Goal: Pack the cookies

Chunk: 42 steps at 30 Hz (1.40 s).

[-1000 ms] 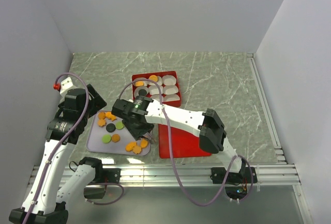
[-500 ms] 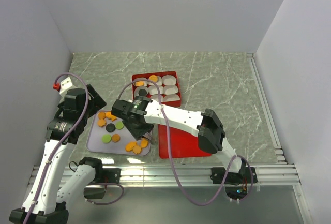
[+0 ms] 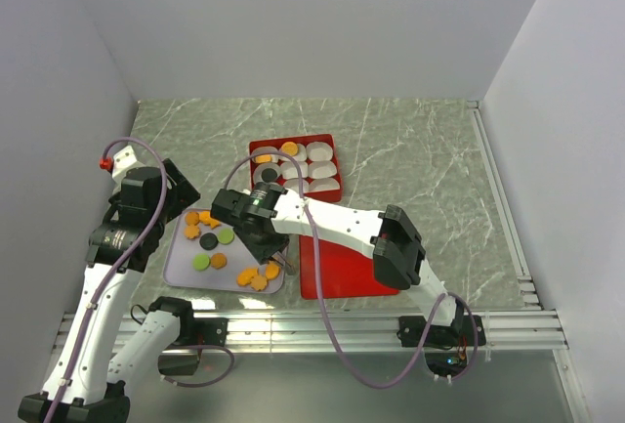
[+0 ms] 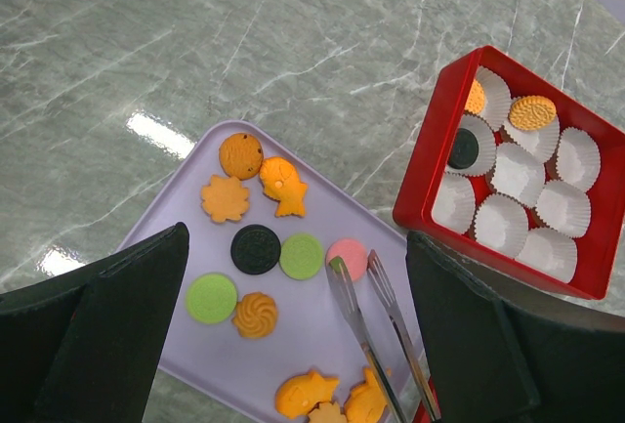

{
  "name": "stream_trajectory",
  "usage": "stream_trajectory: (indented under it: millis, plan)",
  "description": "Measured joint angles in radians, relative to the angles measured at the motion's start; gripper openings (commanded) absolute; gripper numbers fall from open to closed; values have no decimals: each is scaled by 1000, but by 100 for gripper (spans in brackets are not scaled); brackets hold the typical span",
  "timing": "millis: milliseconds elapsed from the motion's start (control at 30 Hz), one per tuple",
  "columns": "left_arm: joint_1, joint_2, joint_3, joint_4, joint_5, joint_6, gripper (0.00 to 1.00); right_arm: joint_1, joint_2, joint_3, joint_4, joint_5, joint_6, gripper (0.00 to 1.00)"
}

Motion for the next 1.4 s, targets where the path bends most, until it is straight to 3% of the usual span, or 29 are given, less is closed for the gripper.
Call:
stream_trajectory:
  millis: [333, 567, 767, 1000, 1400]
  plan:
    - [0, 0, 0, 0, 0, 0, 99, -2, -60, 14, 20, 37, -2, 38]
    - [0, 0, 0, 0, 0, 0, 100, -29, -140, 168, 24, 81, -8, 38]
    - [0, 0, 0, 0, 0, 0, 99, -174, -226, 184, 35, 93, -9, 38]
    - [0, 0, 0, 0, 0, 0, 99, -362, -211, 185, 24, 102, -13, 37]
    - [0, 0, 0, 0, 0, 0, 99, -402, -162, 59, 37, 48, 0, 37]
